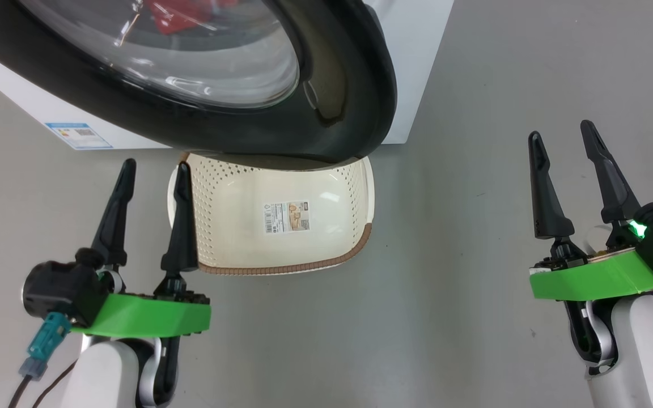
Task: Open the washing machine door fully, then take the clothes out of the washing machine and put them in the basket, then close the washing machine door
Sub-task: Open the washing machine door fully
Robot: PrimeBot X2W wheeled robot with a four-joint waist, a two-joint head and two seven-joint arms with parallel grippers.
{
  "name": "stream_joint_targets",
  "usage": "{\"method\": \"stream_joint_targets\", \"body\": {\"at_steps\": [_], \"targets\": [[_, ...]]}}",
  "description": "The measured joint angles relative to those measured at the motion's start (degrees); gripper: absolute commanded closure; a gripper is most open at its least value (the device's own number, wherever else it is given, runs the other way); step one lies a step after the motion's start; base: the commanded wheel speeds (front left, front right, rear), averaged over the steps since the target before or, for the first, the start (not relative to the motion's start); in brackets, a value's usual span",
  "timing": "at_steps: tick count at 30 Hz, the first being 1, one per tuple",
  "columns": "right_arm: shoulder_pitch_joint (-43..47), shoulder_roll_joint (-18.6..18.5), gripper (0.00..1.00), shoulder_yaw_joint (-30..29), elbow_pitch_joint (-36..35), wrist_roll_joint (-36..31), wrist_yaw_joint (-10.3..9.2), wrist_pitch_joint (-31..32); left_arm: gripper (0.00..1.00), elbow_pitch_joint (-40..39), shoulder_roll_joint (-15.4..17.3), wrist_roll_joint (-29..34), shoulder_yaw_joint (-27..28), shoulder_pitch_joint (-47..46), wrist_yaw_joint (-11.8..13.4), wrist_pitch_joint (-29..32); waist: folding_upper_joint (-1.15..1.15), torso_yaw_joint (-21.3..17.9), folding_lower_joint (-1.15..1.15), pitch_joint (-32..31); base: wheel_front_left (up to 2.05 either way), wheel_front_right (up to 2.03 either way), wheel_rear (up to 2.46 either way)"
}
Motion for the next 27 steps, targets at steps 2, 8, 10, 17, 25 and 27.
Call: {"method": "stream_joint_targets", "body": {"at_steps": [2,8,10,17,25,27], "targets": [[0.00,0.00,0.00,0.07,0.02,0.00,0.00,0.00,0.00,0.00,0.00,0.00,-0.03,0.00,0.00,0.00,0.00,-0.04,0.00,0.12,0.00,0.00,0.00],[0.00,0.01,0.24,0.20,0.05,0.02,0.00,0.00,0.00,0.16,0.00,0.00,-0.09,-0.01,0.00,0.00,0.00,-0.16,0.00,0.37,0.00,0.00,0.00],[0.00,0.02,0.88,0.58,0.12,0.67,0.00,0.00,0.00,0.20,0.01,0.00,-0.21,-0.01,0.00,0.00,0.00,-0.12,0.00,0.46,0.00,0.00,0.00],[-0.85,-0.35,1.00,5.23,2.56,14.27,-0.01,0.00,0.00,0.25,-0.01,-0.14,-0.40,-0.05,0.09,0.00,0.00,0.51,0.00,0.74,0.00,0.00,0.00],[-9.83,-7.68,1.00,16.24,8.44,39.94,-0.01,3.07,0.00,0.23,0.00,-0.59,-0.66,-0.08,0.16,0.00,0.00,1.55,0.00,0.97,0.00,0.00,0.00],[-12.74,-9.06,1.00,17.84,8.86,47.13,-0.01,6.10,0.00,0.24,0.01,-0.59,-0.86,-0.08,0.25,0.00,0.00,1.82,0.00,1.09,0.00,0.00,0.00]]}}
